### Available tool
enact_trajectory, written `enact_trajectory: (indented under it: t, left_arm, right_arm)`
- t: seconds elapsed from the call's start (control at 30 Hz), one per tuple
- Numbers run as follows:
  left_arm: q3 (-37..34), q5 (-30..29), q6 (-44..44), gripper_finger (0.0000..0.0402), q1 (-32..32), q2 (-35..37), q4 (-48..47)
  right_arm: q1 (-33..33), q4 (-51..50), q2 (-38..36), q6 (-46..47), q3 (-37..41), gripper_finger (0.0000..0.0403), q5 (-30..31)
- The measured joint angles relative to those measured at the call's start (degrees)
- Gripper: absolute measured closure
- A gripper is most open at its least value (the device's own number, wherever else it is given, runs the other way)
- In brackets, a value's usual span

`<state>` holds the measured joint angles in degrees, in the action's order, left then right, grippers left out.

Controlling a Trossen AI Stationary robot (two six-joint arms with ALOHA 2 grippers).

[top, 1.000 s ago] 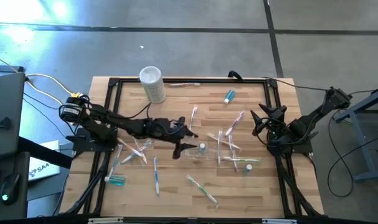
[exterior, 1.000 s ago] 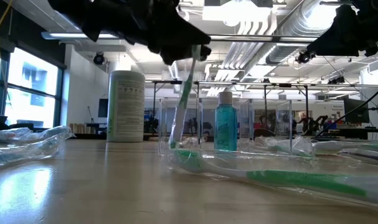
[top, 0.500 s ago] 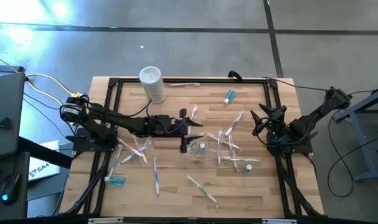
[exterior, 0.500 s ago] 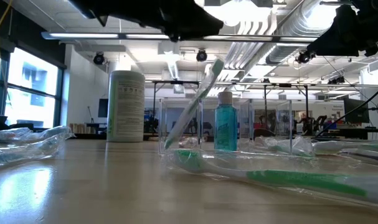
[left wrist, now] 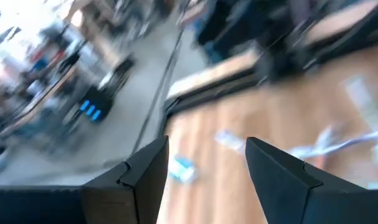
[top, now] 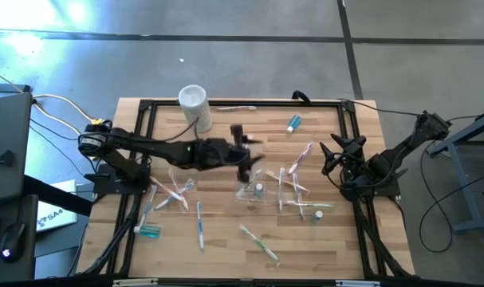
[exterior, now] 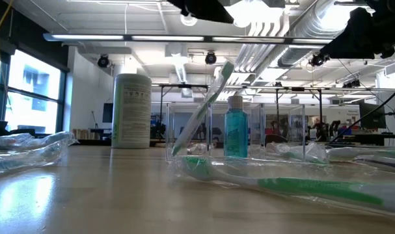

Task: Pick & Place toothbrushing station
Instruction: Put the orange toothbrush into the right section of the transparent organizer

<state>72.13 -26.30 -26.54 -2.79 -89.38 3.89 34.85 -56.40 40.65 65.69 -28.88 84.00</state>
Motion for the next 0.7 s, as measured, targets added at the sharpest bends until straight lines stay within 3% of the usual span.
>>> enact_trajectory:
  t: [0.17, 0.3, 0.43, 0.7]
  left_arm:
    - [13.8, 1.7, 4.2, 0.0194, 8.4, -1.6, -21.0]
    - [21.9, 10.8, 10.9, 0.0194, 17.9, -3.1, -30.4]
    - [25.3, 20.3, 16.7, 0.0194, 26.4, -7.0, -31.7]
    - [30.6, 25.4, 13.1, 0.0194, 34.2, -20.6, -30.5]
  right_arm:
    - [0.0, 0.0, 0.9, 0.0, 0.0, 0.0167, 0.8]
    - [0.0, -0.1, 0.9, 0.0, 0.0, 0.0167, 1.2]
    - [0.0, -0.2, 0.9, 0.0, 0.0, 0.0167, 1.4]
    - [0.0, -0.2, 0.9, 0.0, 0.0, 0.0167, 1.6]
